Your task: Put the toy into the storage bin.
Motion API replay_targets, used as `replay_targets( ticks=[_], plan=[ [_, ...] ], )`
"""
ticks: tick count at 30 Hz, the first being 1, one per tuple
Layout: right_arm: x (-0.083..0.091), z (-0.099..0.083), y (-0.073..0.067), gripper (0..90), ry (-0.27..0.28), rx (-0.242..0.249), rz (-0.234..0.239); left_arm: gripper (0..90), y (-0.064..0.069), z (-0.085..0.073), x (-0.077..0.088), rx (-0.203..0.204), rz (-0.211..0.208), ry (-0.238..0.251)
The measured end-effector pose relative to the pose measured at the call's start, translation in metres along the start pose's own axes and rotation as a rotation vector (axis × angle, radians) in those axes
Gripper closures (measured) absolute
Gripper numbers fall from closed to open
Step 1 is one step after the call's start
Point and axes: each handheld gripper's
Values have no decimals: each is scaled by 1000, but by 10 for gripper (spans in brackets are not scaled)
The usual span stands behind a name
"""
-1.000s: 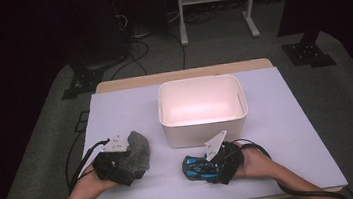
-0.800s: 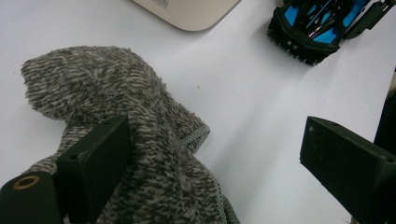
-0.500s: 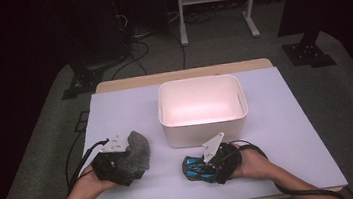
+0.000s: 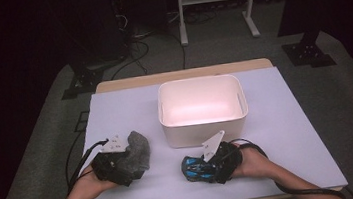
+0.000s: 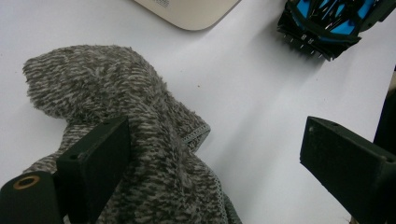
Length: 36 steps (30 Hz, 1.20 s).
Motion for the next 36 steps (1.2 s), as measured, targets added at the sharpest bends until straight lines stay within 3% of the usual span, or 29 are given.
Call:
replay_targets(
  ticks=[9, 24, 36],
  plan=[
    [22, 13, -4, 252, 15, 17, 8, 82, 0, -1, 0, 3, 1, -1],
    [83, 51, -21, 252, 74, 57, 40, 82, -2, -2, 0, 8, 2, 10],
    [125, 76, -17, 252, 59, 79, 6, 82, -6, -3, 1, 17, 5, 23]
  ],
)
Point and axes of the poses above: each handheld gripper's, and its own axes: x roughly backward along the jaws, z roughly out of its top, y roughly to its right, and after that the axes turned 8 degrees about z, right-handed
